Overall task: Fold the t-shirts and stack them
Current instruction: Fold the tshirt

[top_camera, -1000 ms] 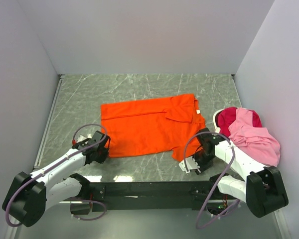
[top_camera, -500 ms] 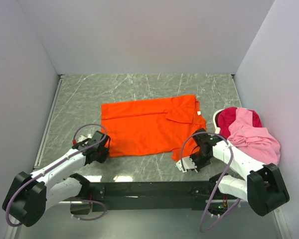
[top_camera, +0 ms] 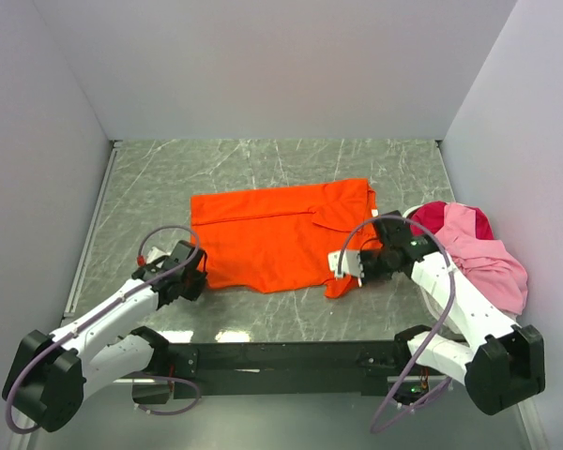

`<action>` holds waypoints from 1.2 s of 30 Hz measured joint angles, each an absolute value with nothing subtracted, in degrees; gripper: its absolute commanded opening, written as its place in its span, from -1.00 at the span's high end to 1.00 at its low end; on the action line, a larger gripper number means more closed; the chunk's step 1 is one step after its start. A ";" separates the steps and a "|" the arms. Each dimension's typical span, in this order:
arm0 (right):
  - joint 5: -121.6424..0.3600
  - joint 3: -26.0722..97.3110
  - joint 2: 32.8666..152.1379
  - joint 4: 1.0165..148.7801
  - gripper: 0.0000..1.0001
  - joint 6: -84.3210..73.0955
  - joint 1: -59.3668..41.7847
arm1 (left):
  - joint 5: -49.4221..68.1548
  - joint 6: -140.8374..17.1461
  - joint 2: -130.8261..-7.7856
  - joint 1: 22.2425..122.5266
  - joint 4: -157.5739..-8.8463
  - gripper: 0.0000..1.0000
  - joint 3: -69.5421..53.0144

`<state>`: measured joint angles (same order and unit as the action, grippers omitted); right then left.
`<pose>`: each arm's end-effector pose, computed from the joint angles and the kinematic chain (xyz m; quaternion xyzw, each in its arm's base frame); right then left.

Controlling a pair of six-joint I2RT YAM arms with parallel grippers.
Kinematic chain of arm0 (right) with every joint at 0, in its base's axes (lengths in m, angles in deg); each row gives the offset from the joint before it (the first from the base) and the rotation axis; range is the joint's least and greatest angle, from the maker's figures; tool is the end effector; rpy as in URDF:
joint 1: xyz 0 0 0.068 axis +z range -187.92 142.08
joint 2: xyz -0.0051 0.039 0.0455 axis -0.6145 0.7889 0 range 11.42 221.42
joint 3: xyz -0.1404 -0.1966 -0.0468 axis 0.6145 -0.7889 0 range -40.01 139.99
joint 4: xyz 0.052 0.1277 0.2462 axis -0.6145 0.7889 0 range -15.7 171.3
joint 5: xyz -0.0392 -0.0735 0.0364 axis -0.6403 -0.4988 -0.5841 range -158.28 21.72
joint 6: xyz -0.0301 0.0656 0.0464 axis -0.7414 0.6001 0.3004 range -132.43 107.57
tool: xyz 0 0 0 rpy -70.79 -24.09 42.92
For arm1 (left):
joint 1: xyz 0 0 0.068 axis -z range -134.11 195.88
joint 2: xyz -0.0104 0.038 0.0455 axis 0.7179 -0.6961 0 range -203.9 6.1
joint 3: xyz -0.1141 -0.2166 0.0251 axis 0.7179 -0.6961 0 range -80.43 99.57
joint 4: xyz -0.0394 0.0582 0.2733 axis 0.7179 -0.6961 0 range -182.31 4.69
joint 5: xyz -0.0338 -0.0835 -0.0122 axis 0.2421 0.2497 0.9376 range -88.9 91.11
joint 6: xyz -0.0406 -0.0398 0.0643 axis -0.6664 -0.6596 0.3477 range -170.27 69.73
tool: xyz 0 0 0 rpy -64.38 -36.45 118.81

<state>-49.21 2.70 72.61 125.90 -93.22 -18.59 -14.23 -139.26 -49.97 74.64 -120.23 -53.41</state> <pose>0.2069 0.0987 0.1561 -0.7631 0.6016 0.0531 0.2300 0.1983 -0.0860 0.1002 -0.5105 0.8201 -0.1240 0.2267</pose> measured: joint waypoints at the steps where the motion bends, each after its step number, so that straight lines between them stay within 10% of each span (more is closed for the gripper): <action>1: -49.15 4.17 72.61 125.31 1.00 -92.02 -19.13 | -14.25 -138.99 -49.97 74.62 -120.23 0.99 -52.75; 36: -52.36 29.35 96.98 103.03 1.00 -65.86 -25.25 | -9.22 -124.92 -70.45 57.85 -113.74 0.99 -32.36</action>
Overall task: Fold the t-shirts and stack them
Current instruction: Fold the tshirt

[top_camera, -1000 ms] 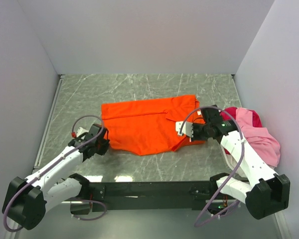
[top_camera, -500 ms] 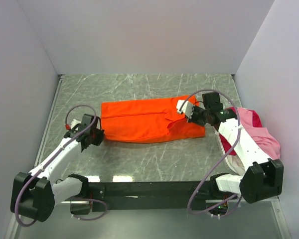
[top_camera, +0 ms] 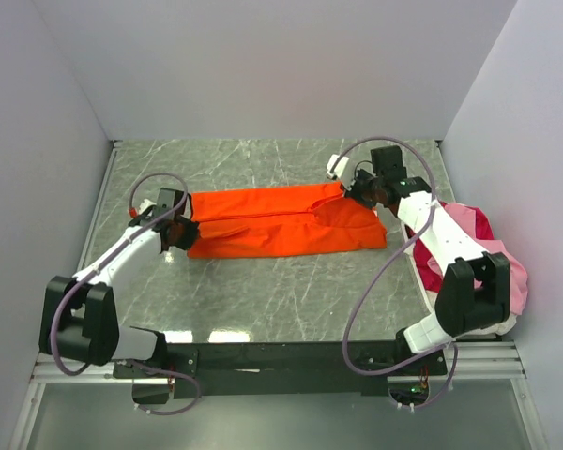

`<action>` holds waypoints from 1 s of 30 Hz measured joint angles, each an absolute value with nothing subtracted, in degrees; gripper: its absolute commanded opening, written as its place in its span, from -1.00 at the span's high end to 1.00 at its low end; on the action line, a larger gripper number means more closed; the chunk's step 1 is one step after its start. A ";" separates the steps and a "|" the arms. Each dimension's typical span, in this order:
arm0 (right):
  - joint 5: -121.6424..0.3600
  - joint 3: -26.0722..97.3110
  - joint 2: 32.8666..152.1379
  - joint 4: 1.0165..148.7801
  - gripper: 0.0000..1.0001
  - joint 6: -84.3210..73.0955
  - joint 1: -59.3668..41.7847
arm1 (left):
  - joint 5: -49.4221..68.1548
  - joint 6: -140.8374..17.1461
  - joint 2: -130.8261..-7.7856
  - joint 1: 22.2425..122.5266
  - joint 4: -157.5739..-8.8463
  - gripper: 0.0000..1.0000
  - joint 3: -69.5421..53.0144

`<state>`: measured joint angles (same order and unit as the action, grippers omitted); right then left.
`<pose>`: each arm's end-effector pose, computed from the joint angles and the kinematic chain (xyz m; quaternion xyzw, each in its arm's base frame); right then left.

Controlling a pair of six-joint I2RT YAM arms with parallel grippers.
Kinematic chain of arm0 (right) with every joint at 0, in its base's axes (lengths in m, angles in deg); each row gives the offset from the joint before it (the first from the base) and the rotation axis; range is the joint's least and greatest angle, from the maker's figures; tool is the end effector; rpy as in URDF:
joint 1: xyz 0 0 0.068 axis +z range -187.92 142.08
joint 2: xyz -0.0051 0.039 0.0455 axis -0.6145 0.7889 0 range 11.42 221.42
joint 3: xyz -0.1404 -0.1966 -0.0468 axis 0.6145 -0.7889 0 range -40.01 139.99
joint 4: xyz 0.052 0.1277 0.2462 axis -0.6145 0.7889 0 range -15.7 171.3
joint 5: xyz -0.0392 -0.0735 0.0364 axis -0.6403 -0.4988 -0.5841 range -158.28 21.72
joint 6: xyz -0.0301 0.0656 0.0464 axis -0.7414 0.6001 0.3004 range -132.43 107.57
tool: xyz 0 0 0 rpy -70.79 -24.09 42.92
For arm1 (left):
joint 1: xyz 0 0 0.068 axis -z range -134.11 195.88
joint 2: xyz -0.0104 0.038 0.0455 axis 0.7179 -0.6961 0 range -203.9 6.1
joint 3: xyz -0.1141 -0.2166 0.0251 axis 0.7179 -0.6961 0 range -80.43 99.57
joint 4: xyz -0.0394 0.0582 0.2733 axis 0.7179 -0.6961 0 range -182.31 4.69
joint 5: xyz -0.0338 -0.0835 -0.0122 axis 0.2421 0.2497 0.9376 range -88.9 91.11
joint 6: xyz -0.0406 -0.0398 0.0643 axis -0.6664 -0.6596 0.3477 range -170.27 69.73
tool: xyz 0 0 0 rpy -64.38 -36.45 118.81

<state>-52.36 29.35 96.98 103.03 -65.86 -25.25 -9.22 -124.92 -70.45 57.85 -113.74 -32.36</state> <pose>0.3649 0.1032 0.2286 -0.5434 0.7378 -0.0123 0.4004 0.3055 -0.0509 0.1443 -0.5184 0.8020 -0.1319 0.2656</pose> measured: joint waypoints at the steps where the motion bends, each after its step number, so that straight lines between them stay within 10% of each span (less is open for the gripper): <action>1: -52.51 29.87 97.81 102.71 1.00 -65.57 -25.30 | -9.20 -124.72 -71.20 57.70 -113.67 0.99 -31.86; 30: -56.23 44.47 115.62 100.56 1.00 -60.83 -25.43 | -8.79 -120.77 -81.82 55.34 -113.06 0.99 -26.26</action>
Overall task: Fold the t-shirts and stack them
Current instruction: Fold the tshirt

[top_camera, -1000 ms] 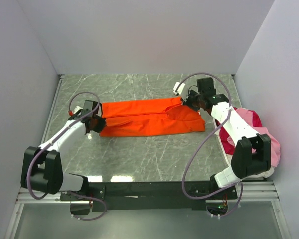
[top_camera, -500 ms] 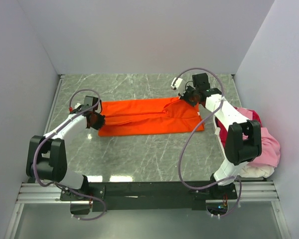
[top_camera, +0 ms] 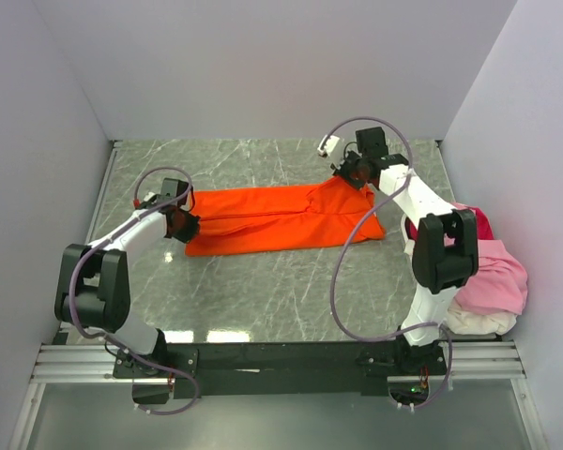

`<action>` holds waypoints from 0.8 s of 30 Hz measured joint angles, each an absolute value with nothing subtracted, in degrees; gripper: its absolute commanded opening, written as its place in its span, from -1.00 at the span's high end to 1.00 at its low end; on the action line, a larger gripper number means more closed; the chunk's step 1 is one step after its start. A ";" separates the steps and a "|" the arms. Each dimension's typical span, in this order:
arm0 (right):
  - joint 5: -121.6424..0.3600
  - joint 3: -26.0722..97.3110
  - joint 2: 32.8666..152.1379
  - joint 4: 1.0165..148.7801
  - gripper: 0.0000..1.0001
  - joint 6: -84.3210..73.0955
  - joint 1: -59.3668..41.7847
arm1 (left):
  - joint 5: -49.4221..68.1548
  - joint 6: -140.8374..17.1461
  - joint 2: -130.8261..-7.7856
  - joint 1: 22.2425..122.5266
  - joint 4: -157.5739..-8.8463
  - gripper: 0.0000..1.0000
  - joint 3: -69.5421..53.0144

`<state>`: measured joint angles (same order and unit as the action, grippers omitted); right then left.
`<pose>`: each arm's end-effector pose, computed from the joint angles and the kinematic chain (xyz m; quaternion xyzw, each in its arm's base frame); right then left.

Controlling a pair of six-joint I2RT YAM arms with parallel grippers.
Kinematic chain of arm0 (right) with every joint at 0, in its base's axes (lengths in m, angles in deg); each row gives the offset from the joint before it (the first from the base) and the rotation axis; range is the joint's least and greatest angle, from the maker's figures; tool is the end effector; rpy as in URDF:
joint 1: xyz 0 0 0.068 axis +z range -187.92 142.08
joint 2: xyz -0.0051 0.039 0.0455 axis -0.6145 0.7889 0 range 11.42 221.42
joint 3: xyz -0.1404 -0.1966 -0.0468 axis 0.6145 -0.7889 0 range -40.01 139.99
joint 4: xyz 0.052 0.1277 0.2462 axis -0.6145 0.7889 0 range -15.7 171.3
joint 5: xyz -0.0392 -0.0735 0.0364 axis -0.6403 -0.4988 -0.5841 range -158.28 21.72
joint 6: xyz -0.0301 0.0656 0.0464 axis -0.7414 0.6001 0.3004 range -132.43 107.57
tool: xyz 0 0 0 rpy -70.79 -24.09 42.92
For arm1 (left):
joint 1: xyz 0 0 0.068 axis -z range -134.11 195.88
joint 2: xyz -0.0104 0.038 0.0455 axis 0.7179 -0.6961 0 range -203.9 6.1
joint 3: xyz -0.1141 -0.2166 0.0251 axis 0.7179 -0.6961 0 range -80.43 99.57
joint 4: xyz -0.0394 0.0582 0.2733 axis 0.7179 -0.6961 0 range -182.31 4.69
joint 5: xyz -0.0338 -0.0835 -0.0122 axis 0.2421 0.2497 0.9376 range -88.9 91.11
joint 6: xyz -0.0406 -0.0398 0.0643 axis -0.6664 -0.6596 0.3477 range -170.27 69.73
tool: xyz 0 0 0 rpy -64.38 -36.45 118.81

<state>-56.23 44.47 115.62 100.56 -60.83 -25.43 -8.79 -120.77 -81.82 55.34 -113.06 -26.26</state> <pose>0.4382 0.1132 0.2026 -0.5011 0.7749 -0.0223 0.3846 0.3352 -0.0427 0.1206 -0.5087 0.8210 -0.0936 0.2417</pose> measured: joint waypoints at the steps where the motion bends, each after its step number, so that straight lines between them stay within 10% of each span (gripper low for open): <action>1: -56.25 45.15 116.26 100.65 1.00 -60.79 -25.43 | -8.79 -120.72 -82.19 55.32 -112.97 0.99 -26.06; 13: -57.34 48.52 121.55 101.77 1.00 -60.22 -25.43 | -8.52 -119.52 -84.53 54.99 -112.82 0.78 -24.60; 15: -57.89 48.60 121.98 102.31 0.83 -60.13 -25.43 | -8.19 -118.80 -84.53 54.81 -113.02 0.56 -23.97; 18: -59.66 48.60 122.38 102.79 0.07 -58.78 -25.36 | -7.71 -117.55 -84.53 54.51 -113.30 0.01 -22.50; 24: -64.56 48.60 122.53 100.48 -0.08 -53.53 -25.56 | -8.46 -116.00 -84.22 54.03 -115.77 -0.32 -19.40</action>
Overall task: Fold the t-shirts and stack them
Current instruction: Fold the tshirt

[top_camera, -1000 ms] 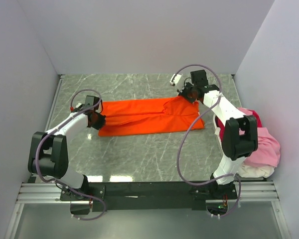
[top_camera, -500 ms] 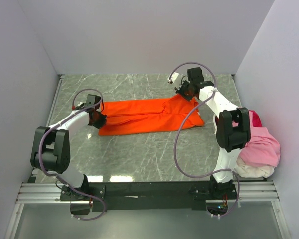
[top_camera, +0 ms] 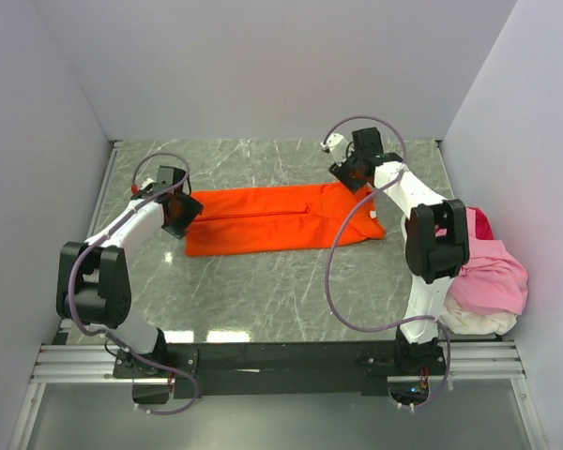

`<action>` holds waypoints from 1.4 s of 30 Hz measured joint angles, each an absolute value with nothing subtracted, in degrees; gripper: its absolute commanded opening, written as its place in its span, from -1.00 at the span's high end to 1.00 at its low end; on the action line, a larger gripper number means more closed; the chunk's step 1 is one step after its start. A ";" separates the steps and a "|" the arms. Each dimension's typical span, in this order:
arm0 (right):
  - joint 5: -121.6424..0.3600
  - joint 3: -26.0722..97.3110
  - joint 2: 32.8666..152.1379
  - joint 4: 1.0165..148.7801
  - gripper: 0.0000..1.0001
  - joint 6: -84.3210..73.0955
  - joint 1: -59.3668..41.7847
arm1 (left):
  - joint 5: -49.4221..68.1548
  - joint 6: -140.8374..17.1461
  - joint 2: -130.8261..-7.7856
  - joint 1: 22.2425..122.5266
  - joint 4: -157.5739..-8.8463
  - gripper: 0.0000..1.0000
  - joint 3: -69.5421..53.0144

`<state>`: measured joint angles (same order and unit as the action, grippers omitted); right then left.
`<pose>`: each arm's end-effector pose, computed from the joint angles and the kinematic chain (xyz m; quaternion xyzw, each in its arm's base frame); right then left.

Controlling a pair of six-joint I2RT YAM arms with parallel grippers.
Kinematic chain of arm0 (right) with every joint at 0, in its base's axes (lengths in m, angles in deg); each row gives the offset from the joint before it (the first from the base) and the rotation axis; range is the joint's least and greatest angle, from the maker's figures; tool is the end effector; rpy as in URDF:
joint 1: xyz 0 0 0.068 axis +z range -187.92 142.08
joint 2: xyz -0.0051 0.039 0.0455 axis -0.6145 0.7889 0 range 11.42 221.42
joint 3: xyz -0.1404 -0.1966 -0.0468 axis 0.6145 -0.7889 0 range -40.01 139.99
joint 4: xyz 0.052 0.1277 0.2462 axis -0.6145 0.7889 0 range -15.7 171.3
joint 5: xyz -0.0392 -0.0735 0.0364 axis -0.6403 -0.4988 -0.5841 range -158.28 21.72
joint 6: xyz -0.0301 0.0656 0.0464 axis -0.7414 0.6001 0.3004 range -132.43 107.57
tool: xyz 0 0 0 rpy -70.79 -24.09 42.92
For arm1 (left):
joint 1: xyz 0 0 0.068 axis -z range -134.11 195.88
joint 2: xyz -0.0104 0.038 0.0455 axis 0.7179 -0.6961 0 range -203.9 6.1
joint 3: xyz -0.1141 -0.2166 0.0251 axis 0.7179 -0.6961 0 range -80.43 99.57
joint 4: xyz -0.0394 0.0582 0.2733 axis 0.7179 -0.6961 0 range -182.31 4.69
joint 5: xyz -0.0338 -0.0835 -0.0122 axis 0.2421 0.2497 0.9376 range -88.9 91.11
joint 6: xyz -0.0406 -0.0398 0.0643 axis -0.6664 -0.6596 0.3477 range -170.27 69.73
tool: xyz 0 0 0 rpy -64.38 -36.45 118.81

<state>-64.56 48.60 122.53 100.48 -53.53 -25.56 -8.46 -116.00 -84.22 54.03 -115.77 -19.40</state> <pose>0.4613 0.1061 0.1750 -0.4309 0.8301 -0.0581 0.3492 0.3566 -0.0384 0.1430 -0.4824 0.8326 -0.0921 0.2563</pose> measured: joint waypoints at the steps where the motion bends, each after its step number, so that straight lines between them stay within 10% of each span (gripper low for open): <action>1: -64.14 48.60 122.42 100.24 -0.07 -52.37 -25.82 | -8.83 -115.28 -83.61 53.90 -116.21 -0.33 -19.29; 14: -48.34 38.99 113.72 118.18 0.06 -48.59 -36.36 | 7.02 -99.06 -51.61 53.22 -102.33 -0.21 -37.91; 35: -57.12 35.88 115.17 123.49 0.11 -50.10 -36.57 | 15.34 -100.81 -71.39 53.24 -90.53 -0.05 -46.06; 42: -56.93 36.32 117.72 124.65 1.00 -51.04 -36.57 | 13.47 -102.45 -76.31 53.20 -89.83 0.05 -45.89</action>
